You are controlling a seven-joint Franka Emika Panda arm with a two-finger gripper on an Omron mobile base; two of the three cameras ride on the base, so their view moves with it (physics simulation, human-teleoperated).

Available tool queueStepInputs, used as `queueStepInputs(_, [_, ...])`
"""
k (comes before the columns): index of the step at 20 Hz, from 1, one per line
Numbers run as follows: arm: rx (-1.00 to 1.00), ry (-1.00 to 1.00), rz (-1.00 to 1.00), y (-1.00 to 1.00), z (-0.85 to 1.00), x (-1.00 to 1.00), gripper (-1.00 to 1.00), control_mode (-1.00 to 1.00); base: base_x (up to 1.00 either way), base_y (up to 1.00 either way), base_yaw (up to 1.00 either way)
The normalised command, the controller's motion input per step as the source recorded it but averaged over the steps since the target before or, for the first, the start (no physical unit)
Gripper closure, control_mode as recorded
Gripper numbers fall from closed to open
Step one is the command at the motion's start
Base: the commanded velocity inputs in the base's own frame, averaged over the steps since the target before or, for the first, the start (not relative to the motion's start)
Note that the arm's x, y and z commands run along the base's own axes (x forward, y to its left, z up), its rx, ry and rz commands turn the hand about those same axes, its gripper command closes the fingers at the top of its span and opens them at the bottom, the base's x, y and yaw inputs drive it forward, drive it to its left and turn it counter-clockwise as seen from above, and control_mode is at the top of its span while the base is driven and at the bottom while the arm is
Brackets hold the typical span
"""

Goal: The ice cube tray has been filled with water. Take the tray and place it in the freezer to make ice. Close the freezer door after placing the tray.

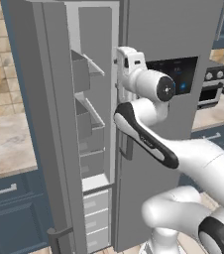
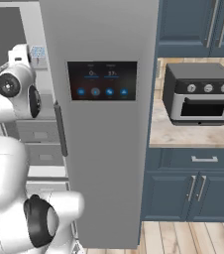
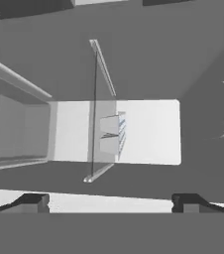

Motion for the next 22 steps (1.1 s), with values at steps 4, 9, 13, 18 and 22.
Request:
queueStepInputs(4, [0.16,0.0,-0.02,-0.19,0.61,-1.0,-1.0,-1.0,0.0,0.0,0.0])
queueStepInputs(9, [0.32,0.12,-0.24,-0.11,0.57,-1.0,-1.0,-1.0,0.0,0.0,0.0])
queueStepInputs(13, [0.45,0.35,-0.52,-0.2,0.44,-1.0,-1.0,-1.0,0.0,0.0,0.0])
queueStepInputs(18, [0.47,0.51,-0.66,-0.22,0.07,-0.68,-1.0,-1.0,0.0,0.0,0.0])
queueStepInputs(22, [0.55,0.54,-0.56,-0.39,-0.09,-0.58,-1.0,-1.0,0.0,0.0,0.0])
